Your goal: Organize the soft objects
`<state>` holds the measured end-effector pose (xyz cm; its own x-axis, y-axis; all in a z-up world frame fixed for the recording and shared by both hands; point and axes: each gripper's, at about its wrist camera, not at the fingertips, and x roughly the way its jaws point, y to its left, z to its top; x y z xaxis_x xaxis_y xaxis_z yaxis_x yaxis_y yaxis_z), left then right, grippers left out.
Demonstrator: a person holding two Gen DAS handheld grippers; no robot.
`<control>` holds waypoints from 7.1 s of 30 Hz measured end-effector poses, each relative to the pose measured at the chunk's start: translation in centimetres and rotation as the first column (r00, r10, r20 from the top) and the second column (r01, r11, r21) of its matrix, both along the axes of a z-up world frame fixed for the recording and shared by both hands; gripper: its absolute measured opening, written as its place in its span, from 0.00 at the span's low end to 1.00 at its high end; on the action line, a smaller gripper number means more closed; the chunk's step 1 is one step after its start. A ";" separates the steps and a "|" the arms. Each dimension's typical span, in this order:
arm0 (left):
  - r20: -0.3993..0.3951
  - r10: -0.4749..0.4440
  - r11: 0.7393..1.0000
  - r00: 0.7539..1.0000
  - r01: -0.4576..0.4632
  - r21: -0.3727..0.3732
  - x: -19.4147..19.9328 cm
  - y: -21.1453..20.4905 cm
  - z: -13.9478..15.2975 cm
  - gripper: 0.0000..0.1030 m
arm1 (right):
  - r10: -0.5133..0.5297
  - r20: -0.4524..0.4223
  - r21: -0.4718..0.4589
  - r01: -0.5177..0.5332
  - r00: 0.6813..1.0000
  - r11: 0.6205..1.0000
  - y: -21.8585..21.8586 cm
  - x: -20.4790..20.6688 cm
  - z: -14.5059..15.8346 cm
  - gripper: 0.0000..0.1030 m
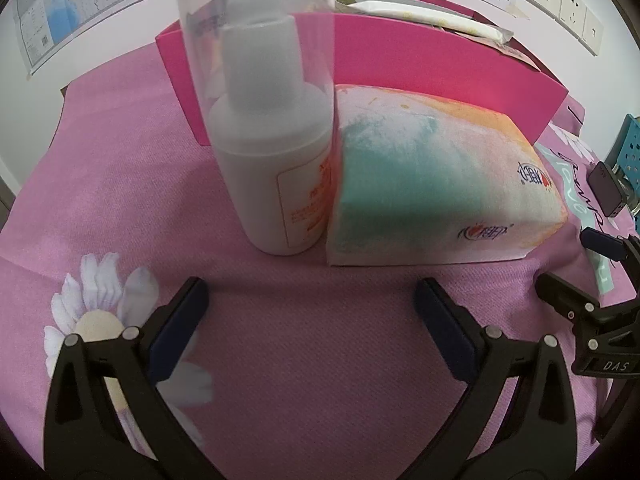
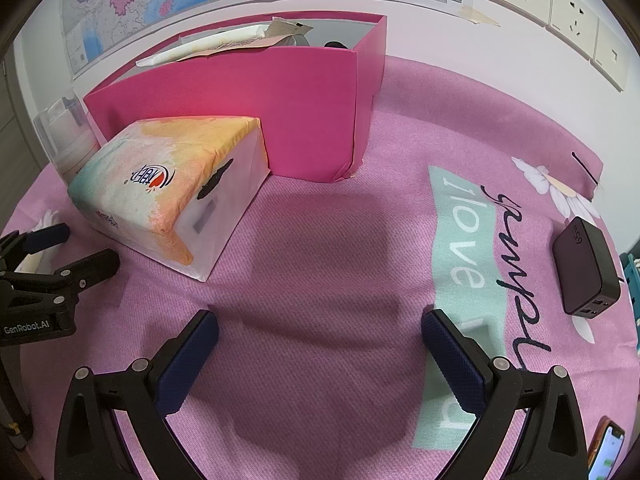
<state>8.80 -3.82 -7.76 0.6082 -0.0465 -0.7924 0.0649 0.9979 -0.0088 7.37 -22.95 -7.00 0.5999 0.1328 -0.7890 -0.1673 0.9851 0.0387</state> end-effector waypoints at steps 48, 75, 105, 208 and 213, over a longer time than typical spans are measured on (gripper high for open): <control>-0.001 0.000 1.000 1.000 0.000 -0.001 0.7 1.0 -0.5 1.00 | 0.000 0.001 0.000 0.000 1.000 1.000 0.0 0.0 0.0 1.00; 0.000 0.000 1.000 1.000 0.000 0.000 0.6 1.0 -0.5 1.00 | -0.001 0.002 0.000 0.001 1.000 1.000 0.0 0.0 0.0 1.00; 0.000 0.000 1.000 1.000 0.000 0.000 0.6 1.2 -0.6 1.00 | -0.002 0.004 0.001 0.002 1.000 1.000 -0.1 0.0 0.0 1.00; 0.027 0.027 0.997 0.999 -0.029 0.073 -1.8 3.4 -0.4 1.00 | -0.291 0.004 0.027 0.291 0.957 0.956 -4.1 -0.9 0.1 1.00; 0.023 0.030 0.997 0.999 -0.032 0.066 -1.5 3.9 -0.3 1.00 | -0.297 0.027 0.009 0.297 0.955 0.955 -3.6 -1.3 0.5 1.00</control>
<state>7.30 0.08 -8.10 0.6258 0.0252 -0.7796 0.0332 0.9977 0.0589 6.04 -26.56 -6.47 0.6349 -0.0506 -0.7710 0.1315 0.9904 0.0432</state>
